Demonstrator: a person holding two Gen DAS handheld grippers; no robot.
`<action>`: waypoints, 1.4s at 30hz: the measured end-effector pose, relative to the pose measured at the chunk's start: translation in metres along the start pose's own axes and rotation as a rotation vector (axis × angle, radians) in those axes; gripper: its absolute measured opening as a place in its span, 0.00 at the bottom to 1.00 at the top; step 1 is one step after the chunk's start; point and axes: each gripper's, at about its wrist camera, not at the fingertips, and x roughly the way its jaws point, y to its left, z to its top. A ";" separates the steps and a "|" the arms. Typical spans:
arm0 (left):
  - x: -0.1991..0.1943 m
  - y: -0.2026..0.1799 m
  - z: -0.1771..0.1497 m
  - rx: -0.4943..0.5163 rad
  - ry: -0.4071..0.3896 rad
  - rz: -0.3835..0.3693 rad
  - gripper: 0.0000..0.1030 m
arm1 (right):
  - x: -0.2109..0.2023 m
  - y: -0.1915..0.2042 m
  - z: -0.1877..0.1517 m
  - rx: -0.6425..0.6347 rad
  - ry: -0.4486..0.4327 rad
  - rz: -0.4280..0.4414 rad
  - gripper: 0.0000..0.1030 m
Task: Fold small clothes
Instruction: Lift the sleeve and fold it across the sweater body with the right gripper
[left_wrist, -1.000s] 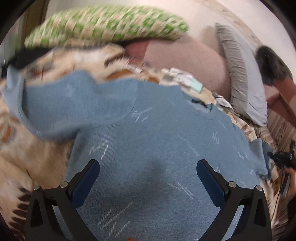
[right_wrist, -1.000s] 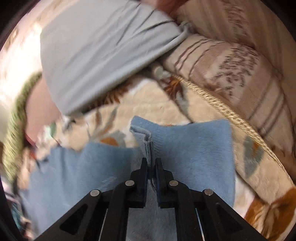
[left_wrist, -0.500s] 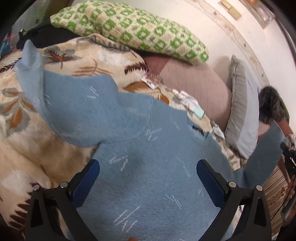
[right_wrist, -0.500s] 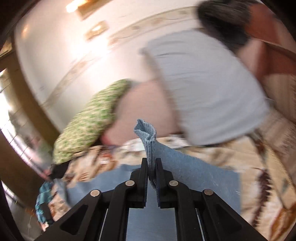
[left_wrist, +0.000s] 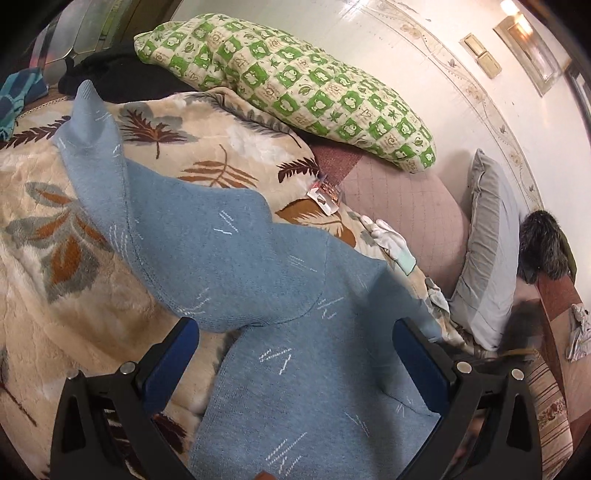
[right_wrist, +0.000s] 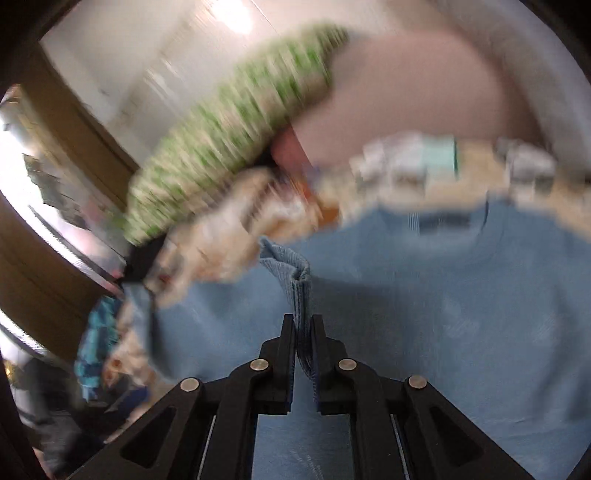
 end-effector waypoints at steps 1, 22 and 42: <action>0.001 -0.001 -0.001 0.006 0.003 0.002 1.00 | 0.023 -0.002 -0.008 0.011 0.068 -0.022 0.13; 0.085 -0.064 -0.024 0.074 0.160 0.102 1.00 | -0.144 -0.251 -0.122 0.886 -0.234 0.345 0.82; 0.105 -0.090 -0.035 0.284 0.169 0.377 1.00 | -0.144 -0.277 -0.072 0.589 -0.144 -0.121 0.16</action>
